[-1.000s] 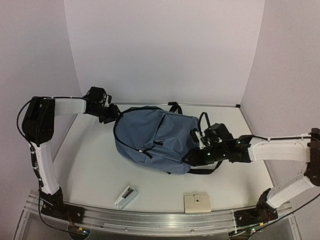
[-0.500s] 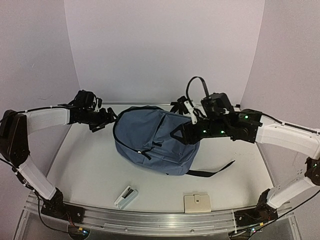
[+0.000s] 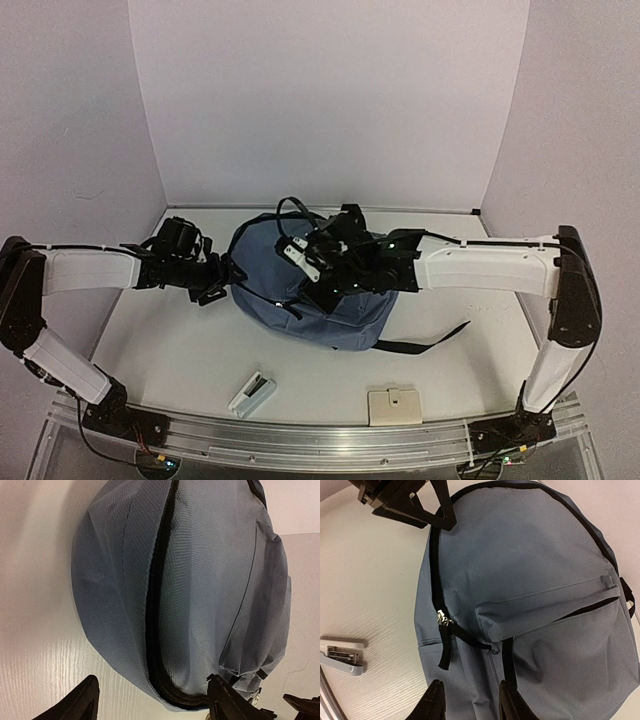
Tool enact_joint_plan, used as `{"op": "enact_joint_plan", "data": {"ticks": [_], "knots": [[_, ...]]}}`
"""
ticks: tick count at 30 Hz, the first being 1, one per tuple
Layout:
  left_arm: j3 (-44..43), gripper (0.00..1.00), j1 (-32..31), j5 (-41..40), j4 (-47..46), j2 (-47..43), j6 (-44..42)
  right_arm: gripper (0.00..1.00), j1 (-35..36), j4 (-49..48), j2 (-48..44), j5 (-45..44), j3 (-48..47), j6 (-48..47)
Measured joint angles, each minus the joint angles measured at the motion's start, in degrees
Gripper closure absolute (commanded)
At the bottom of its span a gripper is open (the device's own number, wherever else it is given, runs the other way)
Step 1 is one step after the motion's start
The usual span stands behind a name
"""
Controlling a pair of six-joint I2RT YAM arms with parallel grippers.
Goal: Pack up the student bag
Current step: Adjust the student bag at the center of the board.
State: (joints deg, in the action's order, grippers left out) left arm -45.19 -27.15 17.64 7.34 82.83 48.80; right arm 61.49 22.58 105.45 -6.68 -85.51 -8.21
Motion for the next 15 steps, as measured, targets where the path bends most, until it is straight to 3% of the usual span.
{"op": "enact_joint_plan", "data": {"ticks": [11, 15], "knots": [[1.9, 0.55, -0.66, 0.99, -3.59, -0.02, 2.3, 0.76, -0.04, 2.37, 9.26, -8.06, -5.47, -4.74], [2.26, 0.66, -0.66, 1.15, -4.43, 0.03, 2.44, 0.83, -0.04, 2.67, 10.54, -10.45, -6.07, -5.57]]}}
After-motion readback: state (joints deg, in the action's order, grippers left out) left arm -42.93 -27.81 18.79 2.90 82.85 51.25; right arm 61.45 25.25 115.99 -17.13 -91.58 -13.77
